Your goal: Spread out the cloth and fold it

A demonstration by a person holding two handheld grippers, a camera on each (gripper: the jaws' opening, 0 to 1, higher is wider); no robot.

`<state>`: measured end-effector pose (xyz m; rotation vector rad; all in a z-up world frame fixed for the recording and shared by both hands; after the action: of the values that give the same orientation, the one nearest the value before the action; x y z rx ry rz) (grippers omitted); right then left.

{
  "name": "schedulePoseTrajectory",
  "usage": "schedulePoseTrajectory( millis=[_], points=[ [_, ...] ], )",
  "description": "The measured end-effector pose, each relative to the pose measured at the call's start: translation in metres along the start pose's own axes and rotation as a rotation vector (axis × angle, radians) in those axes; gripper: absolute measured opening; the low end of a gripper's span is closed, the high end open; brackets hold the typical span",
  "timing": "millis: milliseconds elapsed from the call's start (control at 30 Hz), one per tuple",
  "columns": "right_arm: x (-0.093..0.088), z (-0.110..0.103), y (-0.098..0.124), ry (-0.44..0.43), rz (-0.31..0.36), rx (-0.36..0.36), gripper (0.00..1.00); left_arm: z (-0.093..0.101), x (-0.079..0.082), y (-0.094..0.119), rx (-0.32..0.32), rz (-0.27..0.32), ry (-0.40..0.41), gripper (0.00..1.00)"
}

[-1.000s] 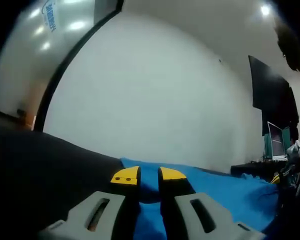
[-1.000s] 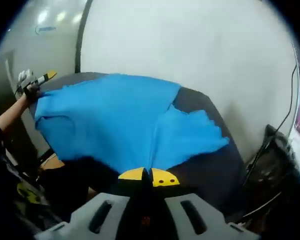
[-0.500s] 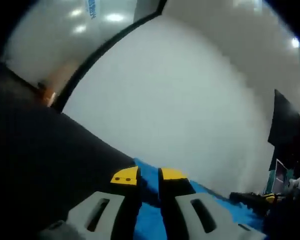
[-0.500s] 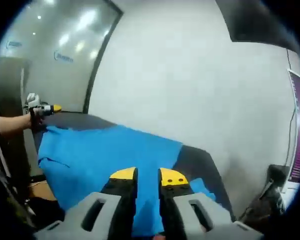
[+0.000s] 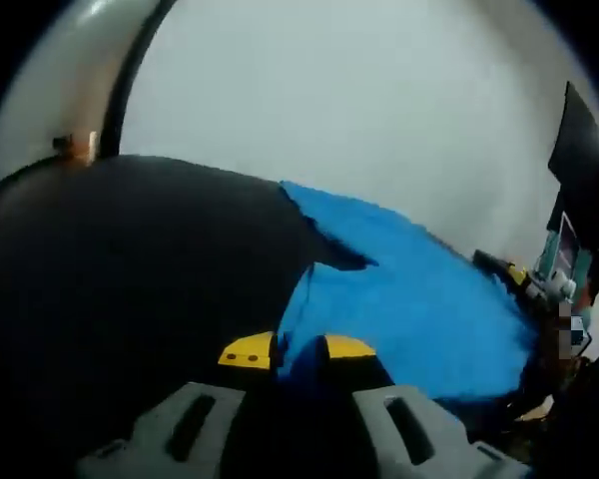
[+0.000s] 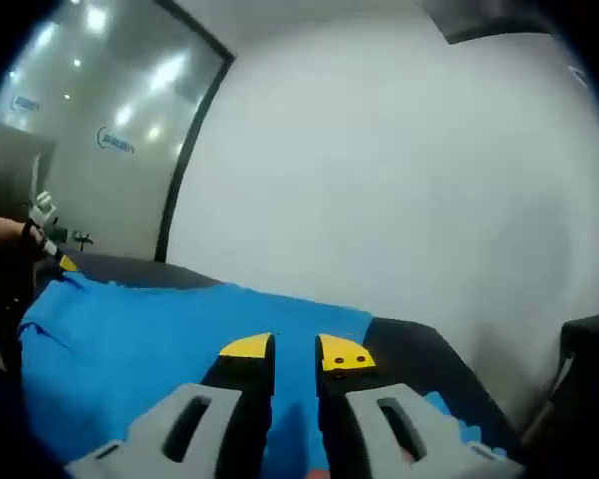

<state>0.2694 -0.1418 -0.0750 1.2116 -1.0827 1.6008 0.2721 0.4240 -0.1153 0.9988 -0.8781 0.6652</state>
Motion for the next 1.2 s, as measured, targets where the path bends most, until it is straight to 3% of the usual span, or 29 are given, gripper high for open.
schedulePoseTrajectory(
  millis=[33,100,133,267,333,400,433,467,500,533,600,667,700,767,833,900,1000,1033,1133,1167,1200],
  points=[
    [-0.002,0.004,0.000,-0.004,0.009,-0.010,0.14,0.001,0.000,-0.003,-0.001,-0.009,-0.020,0.05],
    [-0.009,0.013,0.003,-0.099,0.031,-0.026,0.14,0.002,0.008,-0.004,-0.001,0.008,-0.023,0.05],
    [-0.012,0.016,0.004,-0.152,0.036,-0.027,0.14,0.003,0.014,-0.004,-0.013,0.043,-0.026,0.05],
    [-0.023,0.024,0.003,-0.202,-0.047,-0.042,0.13,-0.002,0.040,-0.001,0.027,0.175,-0.029,0.04],
    [-0.022,0.023,0.002,-0.198,-0.048,-0.025,0.13,-0.004,0.043,0.001,0.001,0.147,-0.009,0.05],
    [-0.021,0.022,0.005,-0.202,-0.030,-0.022,0.13,0.002,0.038,0.003,-0.109,0.084,0.038,0.07],
    [-0.020,0.022,0.005,-0.200,-0.027,-0.022,0.13,0.004,0.033,0.006,-0.161,0.032,0.071,0.16],
    [-0.019,0.021,0.006,-0.200,-0.021,-0.024,0.13,0.004,0.027,0.009,-0.174,-0.026,0.095,0.26],
    [-0.019,0.021,0.006,-0.200,-0.016,-0.026,0.13,0.002,0.022,0.011,-0.125,-0.046,0.092,0.34],
    [-0.019,0.021,0.006,-0.198,-0.013,-0.026,0.13,-0.001,0.017,0.012,-0.094,-0.029,0.065,0.34],
    [-0.018,0.020,0.006,-0.194,-0.011,-0.025,0.13,0.000,0.004,0.014,-0.097,-0.060,0.029,0.23],
    [-0.018,0.020,0.006,-0.191,-0.013,-0.022,0.13,0.004,-0.006,0.011,-0.110,-0.079,0.033,0.22],
    [-0.019,0.020,0.005,-0.191,-0.015,-0.023,0.13,0.002,-0.005,0.009,-0.105,-0.029,-0.028,0.20],
    [-0.019,0.020,0.005,-0.192,-0.021,-0.023,0.13,-0.003,-0.002,0.009,-0.029,-0.048,-0.084,0.06],
    [-0.020,0.020,0.005,-0.194,-0.023,-0.021,0.13,-0.003,0.008,0.009,-0.048,-0.025,-0.085,0.06],
    [-0.020,0.020,0.006,-0.194,-0.022,-0.023,0.13,-0.006,0.026,0.009,-0.032,0.051,-0.073,0.05],
    [-0.019,0.020,0.007,-0.190,-0.017,-0.028,0.13,-0.006,0.037,0.004,-0.026,0.061,-0.080,0.05],
    [-0.019,0.020,0.007,-0.190,-0.015,-0.029,0.13,-0.007,0.035,-0.001,-0.014,0.037,-0.095,0.05],
    [-0.019,0.020,0.007,-0.191,-0.019,-0.032,0.13,-0.016,0.015,-0.009,0.091,-0.215,-0.189,0.05],
    [-0.020,0.020,0.007,-0.193,-0.021,-0.033,0.13,-0.015,0.013,-0.011,0.079,-0.211,-0.259,0.05],
    [-0.020,0.021,0.007,-0.195,-0.020,-0.033,0.13,-0.012,0.021,-0.010,0.070,-0.138,-0.248,0.06]
  ],
)
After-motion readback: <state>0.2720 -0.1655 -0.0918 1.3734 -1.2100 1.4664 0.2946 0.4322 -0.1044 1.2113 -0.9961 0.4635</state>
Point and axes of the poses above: the point that each gripper's makers call its tool centre point, and the gripper's own axes: y roughly backward along the fingers, z roughly to its right, x roughly out of its top, the point moved 9 cm from there along y, roughly backward along the fingers, and after that the axes turned 3 degrees about -x, right-handed, at the moved point
